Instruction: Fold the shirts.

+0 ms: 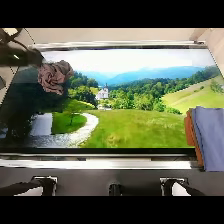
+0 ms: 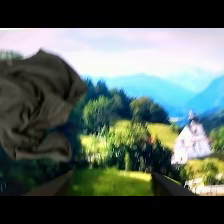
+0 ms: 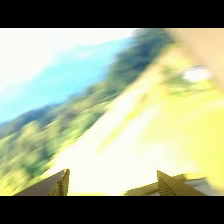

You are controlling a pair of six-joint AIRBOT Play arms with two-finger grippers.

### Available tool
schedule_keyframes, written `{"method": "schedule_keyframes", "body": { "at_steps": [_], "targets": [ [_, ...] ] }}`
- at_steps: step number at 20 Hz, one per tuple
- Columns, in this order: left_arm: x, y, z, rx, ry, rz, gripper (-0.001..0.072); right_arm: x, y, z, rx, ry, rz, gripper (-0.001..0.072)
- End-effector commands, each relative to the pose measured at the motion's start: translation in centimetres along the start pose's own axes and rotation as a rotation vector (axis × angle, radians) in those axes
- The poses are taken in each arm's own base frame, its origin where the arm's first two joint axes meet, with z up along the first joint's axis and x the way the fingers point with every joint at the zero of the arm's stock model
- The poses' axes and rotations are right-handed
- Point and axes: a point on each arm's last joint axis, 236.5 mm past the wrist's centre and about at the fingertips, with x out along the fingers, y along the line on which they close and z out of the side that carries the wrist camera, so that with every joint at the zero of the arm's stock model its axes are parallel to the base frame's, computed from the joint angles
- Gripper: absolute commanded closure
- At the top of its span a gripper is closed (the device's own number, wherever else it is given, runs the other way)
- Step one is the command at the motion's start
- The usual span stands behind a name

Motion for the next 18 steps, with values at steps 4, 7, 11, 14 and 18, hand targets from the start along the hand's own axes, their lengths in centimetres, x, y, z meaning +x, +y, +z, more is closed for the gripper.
{"method": "schedule_keyframes", "body": {
  "at_steps": [4,7,11,14,18],
  "targets": [
    [4.6,-0.5,-14.7,-0.070,0.417,0.084,0.0007,5.9,15.2,-18.9,-0.120,0.718,0.200,0.0095],
    [4.3,-0.8,-15.0,-0.064,0.384,0.075,0.0010,6.4,16.8,-20.0,-0.181,0.733,0.198,0.0088],
    [4.4,-0.9,-15.0,-0.063,0.382,0.074,0.0009,6.4,16.8,-20.0,-0.183,0.731,0.196,0.0090],
    [4.4,-0.9,-15.0,-0.063,0.383,0.074,0.0010,6.4,16.8,-20.0,-0.183,0.731,0.197,0.0090],
    [4.4,-0.9,-15.0,-0.063,0.383,0.074,0.0009,6.4,16.8,-20.0,-0.183,0.731,0.197,0.0090]
  ]
}}
